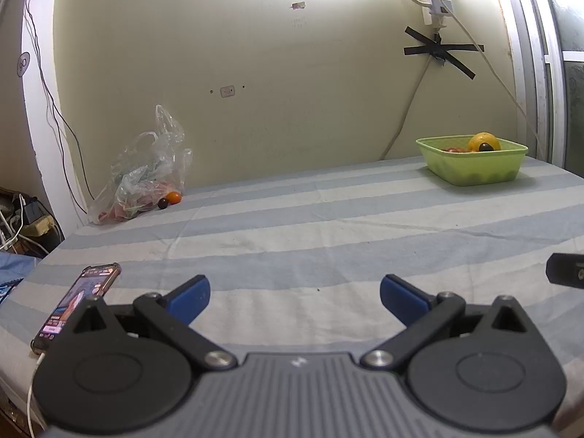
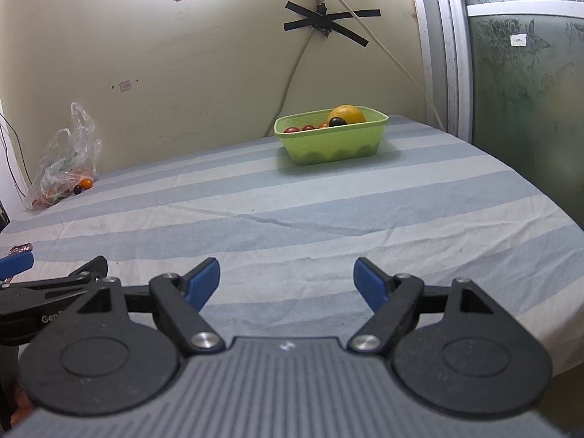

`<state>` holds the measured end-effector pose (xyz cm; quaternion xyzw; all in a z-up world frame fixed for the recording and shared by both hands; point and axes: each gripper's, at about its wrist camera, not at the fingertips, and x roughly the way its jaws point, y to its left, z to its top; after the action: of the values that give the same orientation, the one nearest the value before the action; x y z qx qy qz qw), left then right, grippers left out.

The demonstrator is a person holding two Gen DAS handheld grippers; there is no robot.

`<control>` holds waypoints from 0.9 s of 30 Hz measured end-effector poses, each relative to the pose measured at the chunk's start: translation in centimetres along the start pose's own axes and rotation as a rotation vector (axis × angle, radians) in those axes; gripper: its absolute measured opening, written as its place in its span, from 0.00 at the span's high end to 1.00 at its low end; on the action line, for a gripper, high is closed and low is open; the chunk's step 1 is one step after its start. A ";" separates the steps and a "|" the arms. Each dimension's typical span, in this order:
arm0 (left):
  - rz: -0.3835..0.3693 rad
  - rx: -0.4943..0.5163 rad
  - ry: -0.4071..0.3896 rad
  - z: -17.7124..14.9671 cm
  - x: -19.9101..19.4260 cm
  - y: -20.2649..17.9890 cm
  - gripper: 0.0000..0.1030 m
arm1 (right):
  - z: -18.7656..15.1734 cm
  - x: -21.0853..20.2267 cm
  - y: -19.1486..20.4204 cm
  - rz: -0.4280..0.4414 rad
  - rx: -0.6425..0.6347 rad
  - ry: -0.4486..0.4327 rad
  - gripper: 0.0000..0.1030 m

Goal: Organize fruits

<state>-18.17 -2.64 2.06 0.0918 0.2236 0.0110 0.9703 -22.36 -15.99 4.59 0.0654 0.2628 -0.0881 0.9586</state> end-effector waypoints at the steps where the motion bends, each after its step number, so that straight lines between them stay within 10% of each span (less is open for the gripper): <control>1: 0.000 0.000 0.000 0.0 0.0 0.0 0.00 | 0.0 0.0 0.0 0.000 0.000 0.000 0.20; 27: -0.102 -0.025 0.000 1.1 -2.9 0.4 0.00 | 0.7 -1.8 0.2 -0.028 -0.027 -0.073 0.17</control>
<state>-20.29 -2.61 4.33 0.0680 0.2279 -0.0358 0.9707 -23.48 -15.67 6.14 0.0453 0.2298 -0.1004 0.9670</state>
